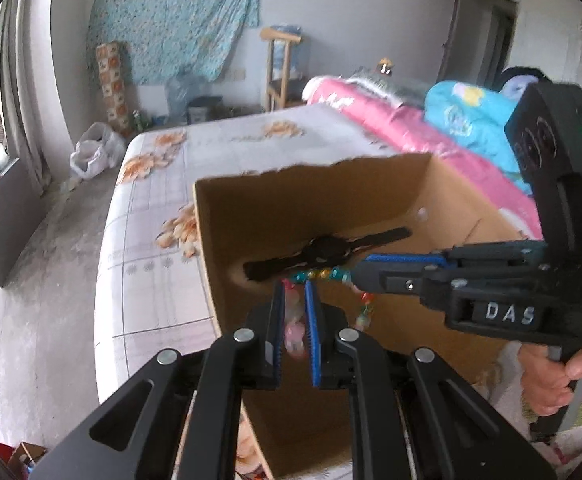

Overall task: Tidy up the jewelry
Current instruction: 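Carry the bead bracelet into the box and open the left gripper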

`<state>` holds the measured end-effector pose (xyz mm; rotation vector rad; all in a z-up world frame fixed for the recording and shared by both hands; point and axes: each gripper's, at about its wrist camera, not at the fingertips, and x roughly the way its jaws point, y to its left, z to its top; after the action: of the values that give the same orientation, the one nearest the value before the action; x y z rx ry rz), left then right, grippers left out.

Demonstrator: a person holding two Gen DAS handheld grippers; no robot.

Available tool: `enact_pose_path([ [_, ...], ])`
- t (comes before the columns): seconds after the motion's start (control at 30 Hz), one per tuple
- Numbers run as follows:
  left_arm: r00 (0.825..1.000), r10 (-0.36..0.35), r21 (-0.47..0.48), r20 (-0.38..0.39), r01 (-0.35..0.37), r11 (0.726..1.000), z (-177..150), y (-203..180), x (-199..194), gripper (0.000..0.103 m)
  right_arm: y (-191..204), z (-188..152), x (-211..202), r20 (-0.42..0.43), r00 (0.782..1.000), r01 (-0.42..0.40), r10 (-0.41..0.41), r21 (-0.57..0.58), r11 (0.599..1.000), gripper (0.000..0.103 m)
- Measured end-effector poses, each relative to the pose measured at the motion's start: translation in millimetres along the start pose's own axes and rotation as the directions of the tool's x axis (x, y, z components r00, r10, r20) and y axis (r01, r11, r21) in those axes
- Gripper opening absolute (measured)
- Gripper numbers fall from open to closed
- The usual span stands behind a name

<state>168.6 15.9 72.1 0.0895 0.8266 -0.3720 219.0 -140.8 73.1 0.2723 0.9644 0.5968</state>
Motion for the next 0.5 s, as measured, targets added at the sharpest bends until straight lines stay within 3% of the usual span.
enact_pose_path([
  [0.13,1.000,0.026,-0.014,0.007,-0.026,1.000,-1,5,2,0.012,-11,5,-6,0.019,1.000,0.002,-0.003,0.042,0.999,0.012],
  [0.3,0.998,0.052,-0.034,0.046,-0.050,0.998,0,8,-8,0.015,-33,0,-38,0.101,0.995,-0.011,0.000,0.108,0.994,0.012],
  [0.4,0.995,0.040,-0.043,0.087,-0.037,0.998,-4,8,-23,0.025,-45,-10,-62,0.155,0.988,-0.023,0.002,0.136,0.990,0.014],
  [0.47,0.994,0.023,-0.047,0.111,-0.018,0.999,-8,6,-35,0.042,-51,-19,-78,0.178,0.984,-0.047,0.020,0.146,0.988,0.016],
  [0.5,0.992,0.011,-0.046,0.126,-0.006,0.999,-13,5,-42,0.046,-52,-27,-87,0.184,0.982,-0.062,0.035,0.145,0.987,0.016],
])
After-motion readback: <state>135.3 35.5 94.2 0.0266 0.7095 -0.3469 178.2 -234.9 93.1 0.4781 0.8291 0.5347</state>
